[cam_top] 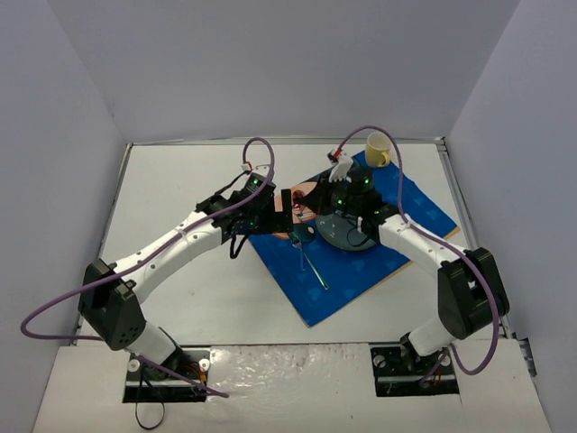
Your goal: Set the dinner table for one person
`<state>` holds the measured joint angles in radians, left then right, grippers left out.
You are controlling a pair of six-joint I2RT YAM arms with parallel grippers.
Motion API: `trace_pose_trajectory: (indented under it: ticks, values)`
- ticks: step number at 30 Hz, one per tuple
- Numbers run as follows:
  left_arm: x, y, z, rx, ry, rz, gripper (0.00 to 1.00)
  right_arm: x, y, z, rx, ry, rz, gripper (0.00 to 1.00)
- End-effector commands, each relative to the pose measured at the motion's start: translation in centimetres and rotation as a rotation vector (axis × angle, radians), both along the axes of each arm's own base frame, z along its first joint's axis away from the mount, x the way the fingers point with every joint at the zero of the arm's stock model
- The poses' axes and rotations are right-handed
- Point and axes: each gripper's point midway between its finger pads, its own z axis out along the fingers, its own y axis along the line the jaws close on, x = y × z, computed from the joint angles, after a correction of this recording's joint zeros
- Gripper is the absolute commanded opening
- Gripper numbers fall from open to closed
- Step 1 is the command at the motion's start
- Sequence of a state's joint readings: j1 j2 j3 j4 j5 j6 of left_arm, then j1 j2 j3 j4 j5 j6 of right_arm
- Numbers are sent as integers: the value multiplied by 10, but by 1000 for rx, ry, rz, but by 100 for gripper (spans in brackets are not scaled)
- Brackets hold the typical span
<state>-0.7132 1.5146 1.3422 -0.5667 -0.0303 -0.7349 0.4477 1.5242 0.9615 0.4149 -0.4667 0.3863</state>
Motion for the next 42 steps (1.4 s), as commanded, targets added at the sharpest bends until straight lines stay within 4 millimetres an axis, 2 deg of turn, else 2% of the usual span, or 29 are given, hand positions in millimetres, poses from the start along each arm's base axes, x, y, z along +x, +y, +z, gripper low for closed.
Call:
trace_pose_trajectory:
  ticks: [1,5,10,12,13,15,19,23,25,28,33,38,42]
  values:
    - [15,25,35,-28,-120,18,97,19,-45,48,-104,-140,-4,0]
    - [29,81,37,-38,-126,80,97,33,-101,39,-225,-137,-25,0]
    - [38,144,53,44,-231,125,97,52,-165,27,-332,-109,-20,0]
    - [38,162,59,62,-260,139,97,56,-181,16,-365,-66,1,0]
    - [37,169,64,72,-279,141,97,63,-196,8,-399,-59,4,0]
    - [35,181,63,98,-303,150,97,70,-216,3,-445,-61,-1,0]
    - [31,188,57,136,-342,150,97,86,-237,-3,-559,-86,24,0]
    - [25,192,36,174,-310,132,97,99,-259,-27,-660,-54,24,0]
    - [26,194,33,185,-305,134,97,106,-266,-31,-684,-66,37,0]
    - [28,195,30,197,-296,135,97,118,-272,-43,-708,-69,65,0]
    - [29,197,18,219,-263,129,97,135,-283,-51,-733,-91,89,0]
    - [31,201,11,239,-244,137,97,147,-281,-58,-712,-109,130,0]
    - [33,203,7,245,-238,139,97,152,-282,-77,-719,-94,161,0]
